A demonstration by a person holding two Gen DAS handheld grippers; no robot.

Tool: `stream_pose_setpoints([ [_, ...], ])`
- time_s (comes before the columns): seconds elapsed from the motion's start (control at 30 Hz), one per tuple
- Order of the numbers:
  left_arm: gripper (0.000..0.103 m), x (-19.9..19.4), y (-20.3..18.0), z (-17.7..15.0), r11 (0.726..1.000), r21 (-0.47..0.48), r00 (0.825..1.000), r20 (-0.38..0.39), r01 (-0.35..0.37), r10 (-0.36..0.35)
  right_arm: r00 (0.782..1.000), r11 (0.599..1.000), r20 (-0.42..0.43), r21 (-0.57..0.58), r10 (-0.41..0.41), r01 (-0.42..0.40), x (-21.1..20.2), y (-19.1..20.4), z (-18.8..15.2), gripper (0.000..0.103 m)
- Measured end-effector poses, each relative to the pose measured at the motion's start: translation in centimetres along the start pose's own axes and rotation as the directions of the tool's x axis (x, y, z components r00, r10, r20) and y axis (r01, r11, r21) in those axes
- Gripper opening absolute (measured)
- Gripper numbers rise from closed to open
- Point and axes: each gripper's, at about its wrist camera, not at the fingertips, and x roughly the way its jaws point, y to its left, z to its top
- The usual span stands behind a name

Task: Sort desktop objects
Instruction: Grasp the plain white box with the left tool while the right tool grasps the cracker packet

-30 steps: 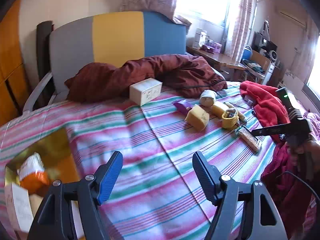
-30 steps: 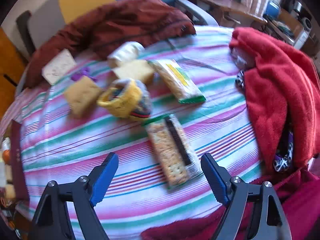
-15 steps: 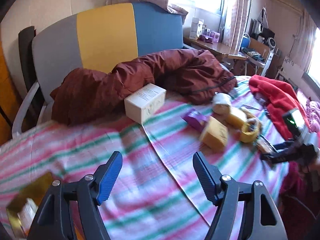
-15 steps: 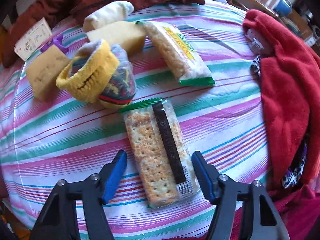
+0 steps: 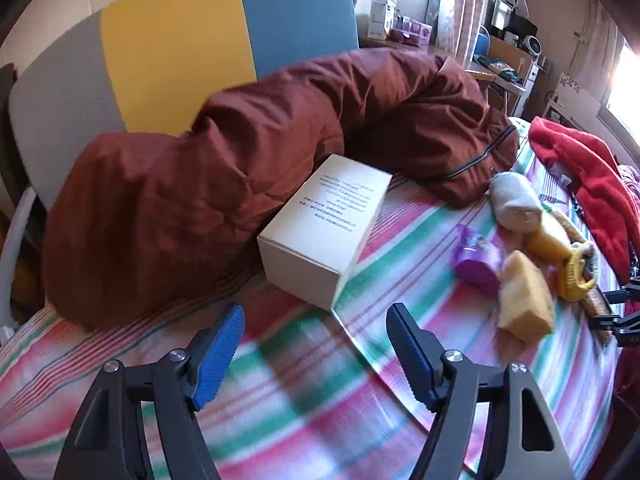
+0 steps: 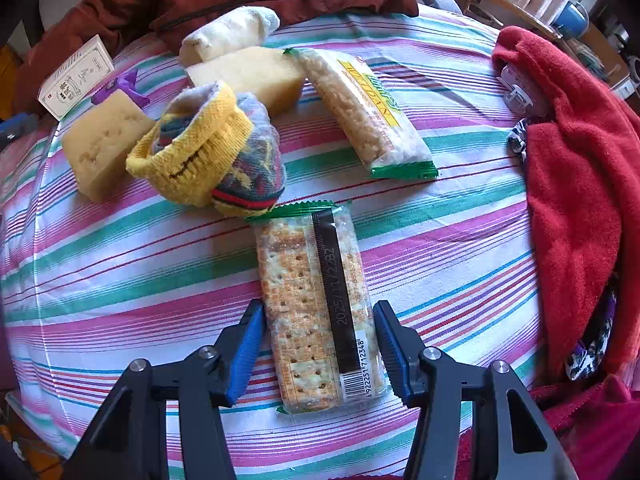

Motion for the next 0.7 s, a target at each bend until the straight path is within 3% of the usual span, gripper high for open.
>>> stream_pose_setpoints([
  [0.07,0.084,0.7,0.1,0.3,1.0,0.012,1.0,0.009,0.001,-0.002,1.0,1.0,0.0,-0.002,0.0,0.0,-0.1,0.0,-0.1,0.056],
  [0.23,0.084,2.3,-0.3,1.7,0.998,0.062,1.0,0.023,-0.002,0.001,1.0,1.0,-0.001,-0.004,0.009,-0.009,-0.5,0.2,-0.4,0.056],
  [0.3,0.081,2.9,-0.6,2.1,0.996,0.087,1.0,0.018,-0.015,0.013,1.0,1.0,-0.001,-0.009,0.01,-0.01,-0.7,0.3,-0.5,0.056],
  [0.33,0.075,3.2,-0.8,2.3,0.995,0.095,1.0,0.017,-0.016,0.015,1.0,1.0,0.0,-0.012,0.009,-0.009,-0.8,0.4,-0.6,0.056],
  [0.37,0.06,3.3,-0.9,2.4,0.995,0.094,1.0,0.017,-0.017,0.015,1.0,1.0,0.0,-0.013,0.008,-0.008,-0.9,0.4,-0.6,0.056],
  [0.7,0.058,2.0,-4.2,0.7,0.989,0.131,0.998,-0.005,0.066,-0.066,1.0,1.0,-0.001,-0.011,0.014,-0.014,-1.8,0.8,-1.2,0.055],
])
